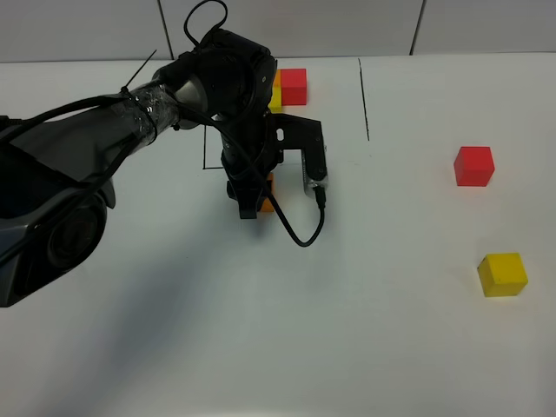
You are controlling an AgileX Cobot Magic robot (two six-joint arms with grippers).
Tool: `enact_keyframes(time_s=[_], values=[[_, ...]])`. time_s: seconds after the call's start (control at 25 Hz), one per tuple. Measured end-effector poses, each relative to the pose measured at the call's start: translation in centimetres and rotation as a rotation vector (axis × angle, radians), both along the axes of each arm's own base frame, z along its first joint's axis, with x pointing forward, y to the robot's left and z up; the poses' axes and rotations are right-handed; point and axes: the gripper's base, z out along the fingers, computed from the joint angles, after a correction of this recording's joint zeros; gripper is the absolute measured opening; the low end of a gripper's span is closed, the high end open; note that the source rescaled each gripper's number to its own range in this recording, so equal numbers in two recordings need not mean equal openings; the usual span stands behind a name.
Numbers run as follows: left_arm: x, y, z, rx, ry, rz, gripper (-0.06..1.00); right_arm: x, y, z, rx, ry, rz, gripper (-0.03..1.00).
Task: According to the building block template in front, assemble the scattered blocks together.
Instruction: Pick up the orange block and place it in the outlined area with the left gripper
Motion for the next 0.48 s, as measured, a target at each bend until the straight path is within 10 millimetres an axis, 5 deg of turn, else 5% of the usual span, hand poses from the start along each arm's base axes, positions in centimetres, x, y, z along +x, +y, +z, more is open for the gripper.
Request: enact_keyframes(time_s=[0.48], values=[[0.2,-0.25,-0.13,-0.02,-0.017,-0.079,0.01,0.0,0.01,0.0,0.001,0.0,0.0,0.72]])
